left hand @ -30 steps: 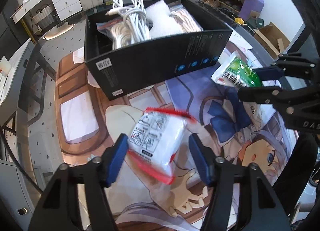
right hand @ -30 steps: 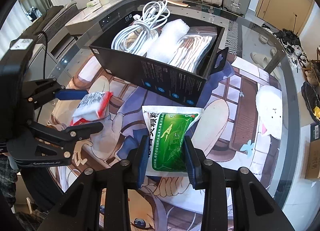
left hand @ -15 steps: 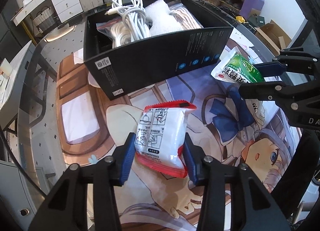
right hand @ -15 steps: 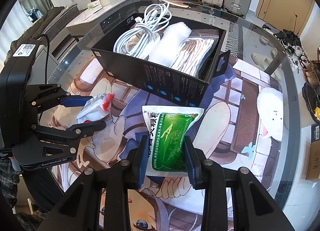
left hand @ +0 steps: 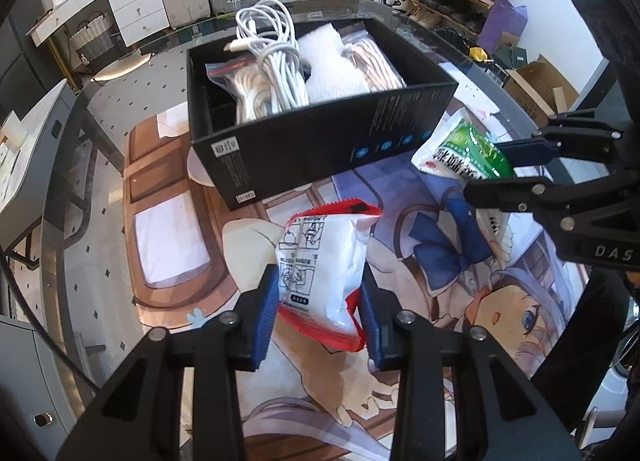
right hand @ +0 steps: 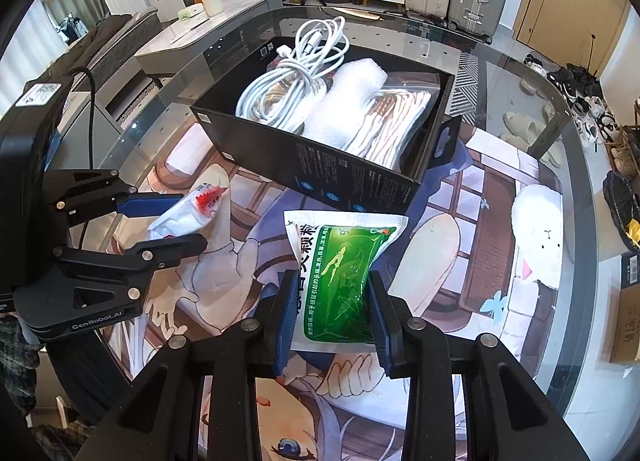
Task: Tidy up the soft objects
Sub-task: 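Lift and carry the red-white packet with left tool over the box while right tool carries the sachet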
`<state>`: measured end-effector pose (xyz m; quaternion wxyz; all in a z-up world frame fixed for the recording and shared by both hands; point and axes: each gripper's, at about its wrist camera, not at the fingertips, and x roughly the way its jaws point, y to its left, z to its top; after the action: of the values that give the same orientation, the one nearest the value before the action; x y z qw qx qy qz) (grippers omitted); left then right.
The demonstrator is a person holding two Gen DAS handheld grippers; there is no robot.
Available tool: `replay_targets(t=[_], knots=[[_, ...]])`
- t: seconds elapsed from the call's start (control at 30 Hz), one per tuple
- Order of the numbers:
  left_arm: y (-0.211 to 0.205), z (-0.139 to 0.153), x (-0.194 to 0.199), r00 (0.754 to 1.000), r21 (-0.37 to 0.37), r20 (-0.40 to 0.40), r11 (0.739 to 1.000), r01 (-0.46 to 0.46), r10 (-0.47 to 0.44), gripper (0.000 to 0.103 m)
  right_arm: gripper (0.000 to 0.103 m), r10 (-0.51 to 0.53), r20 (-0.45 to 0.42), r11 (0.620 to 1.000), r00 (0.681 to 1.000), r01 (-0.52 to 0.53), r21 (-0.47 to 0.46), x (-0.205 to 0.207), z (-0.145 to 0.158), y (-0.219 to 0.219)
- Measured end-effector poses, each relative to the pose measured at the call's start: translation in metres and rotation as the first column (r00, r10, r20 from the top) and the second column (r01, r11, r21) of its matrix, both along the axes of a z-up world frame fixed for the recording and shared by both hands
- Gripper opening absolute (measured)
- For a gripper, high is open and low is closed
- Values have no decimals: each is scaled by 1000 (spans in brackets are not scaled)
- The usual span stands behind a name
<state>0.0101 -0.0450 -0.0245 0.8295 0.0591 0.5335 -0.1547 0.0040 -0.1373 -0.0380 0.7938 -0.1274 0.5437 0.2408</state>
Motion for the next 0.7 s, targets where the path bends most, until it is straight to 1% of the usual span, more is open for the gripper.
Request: replay_targets(t=[0.33,0.47,0.7], knots=[[9,27,7,999,-18,39,999,-27,28,36,33,9,32,1000,999,-9,8,3,21,4],[13,36,11,998,-35,46,999,-33,34,36,33,9,50,1000,999,-10,11,5,30,4],[15,48,17,997,-40,69,998,-42,44,36,33,3,74,1000,997,-5,27,12,47,3]])
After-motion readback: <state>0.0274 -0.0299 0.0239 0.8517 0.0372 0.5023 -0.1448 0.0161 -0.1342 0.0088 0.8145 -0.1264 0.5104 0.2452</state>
